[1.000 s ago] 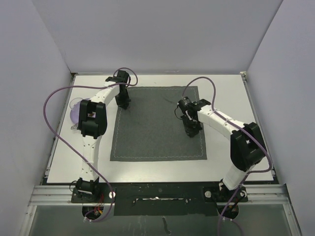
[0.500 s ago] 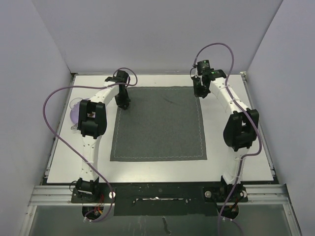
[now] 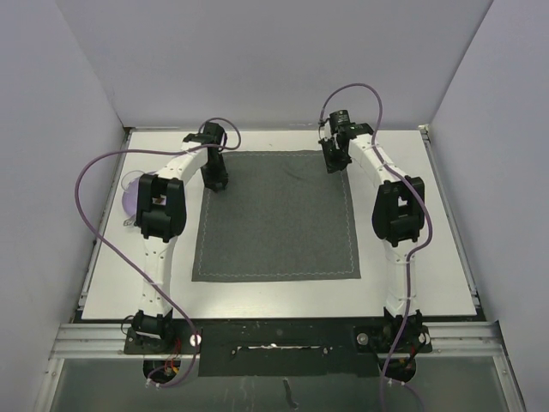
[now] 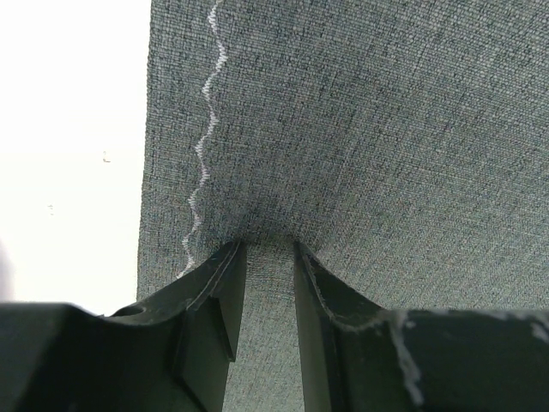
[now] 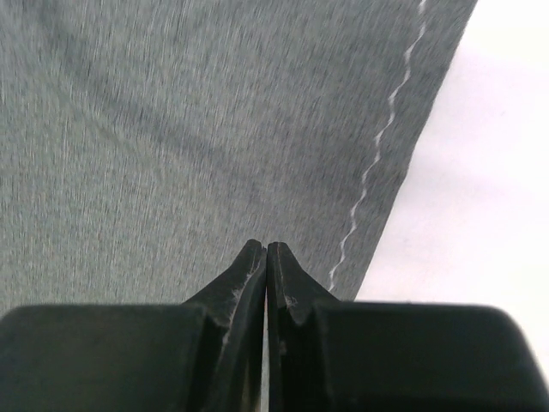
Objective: Set the dinner table for one person
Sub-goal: Flatten out the napkin at the center of the board.
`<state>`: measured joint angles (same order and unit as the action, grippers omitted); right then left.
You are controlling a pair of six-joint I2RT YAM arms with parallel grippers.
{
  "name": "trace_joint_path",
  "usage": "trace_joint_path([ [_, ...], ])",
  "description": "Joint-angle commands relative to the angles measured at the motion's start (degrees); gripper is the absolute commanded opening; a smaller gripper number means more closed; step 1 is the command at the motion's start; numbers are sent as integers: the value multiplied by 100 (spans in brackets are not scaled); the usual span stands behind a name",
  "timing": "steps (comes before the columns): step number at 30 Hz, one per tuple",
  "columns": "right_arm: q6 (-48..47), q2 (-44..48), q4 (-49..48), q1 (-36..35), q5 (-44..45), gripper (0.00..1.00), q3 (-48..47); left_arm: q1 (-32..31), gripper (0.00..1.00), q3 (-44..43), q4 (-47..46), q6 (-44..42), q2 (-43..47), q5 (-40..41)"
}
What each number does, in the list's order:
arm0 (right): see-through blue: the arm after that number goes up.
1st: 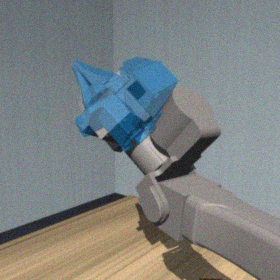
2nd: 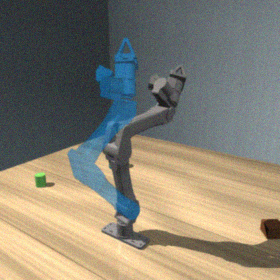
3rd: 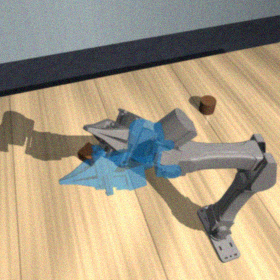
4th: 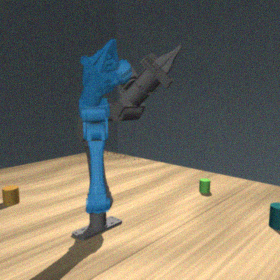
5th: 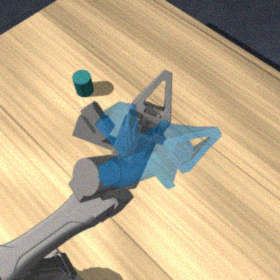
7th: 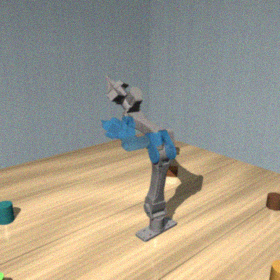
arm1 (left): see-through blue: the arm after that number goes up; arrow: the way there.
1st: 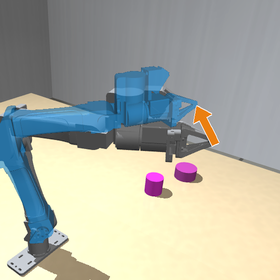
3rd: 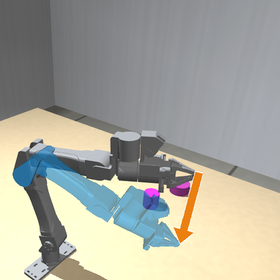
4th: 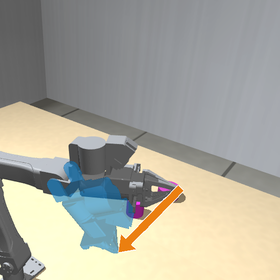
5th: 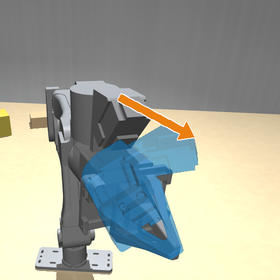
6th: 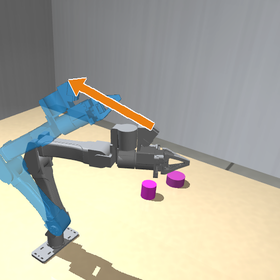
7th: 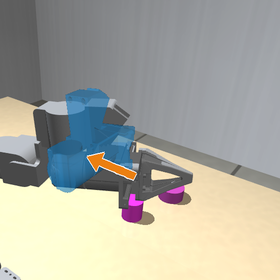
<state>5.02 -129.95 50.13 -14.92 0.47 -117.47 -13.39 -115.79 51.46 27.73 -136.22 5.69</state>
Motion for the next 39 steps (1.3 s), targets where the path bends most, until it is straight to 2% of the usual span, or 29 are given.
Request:
trace_joint_path([
  [1, -119, -114, -331, 213, -69, 0, -560, 56, 28, -40, 199, -140, -19, 114],
  [10, -164, -1011, -183, 563, -328, 0, -1626, 38, 29, -137, 137, -180, -94, -15],
  [11, -147, -1066, -201, 584, -389, 0, -1639, 38, 33, -156, 145, -180, -108, -18],
  [17, -50, -1402, -297, 667, -578, 0, -1652, 33, 74, -262, 84, -189, -97, 33],
  [19, -16, -1408, -383, 679, -589, 0, -1567, 29, 83, -301, 75, -197, -91, 46],
  [23, 63, -1219, -643, 677, -604, 0, -1304, 29, 87, -397, 33, -228, -124, -37],
  [29, 80, -1031, -689, 675, -568, 0, -1377, -29, 89, -552, -63, -286, -156, -241],
  [34, 73, -900, -654, 673, -507, 0, -1480, -97, 96, -623, -315, -391, -65, -530],
  [39, 28, -705, -680, 653, -392, 0, -1506, -155, 98, -810, -305, -461, 21, -587],
])
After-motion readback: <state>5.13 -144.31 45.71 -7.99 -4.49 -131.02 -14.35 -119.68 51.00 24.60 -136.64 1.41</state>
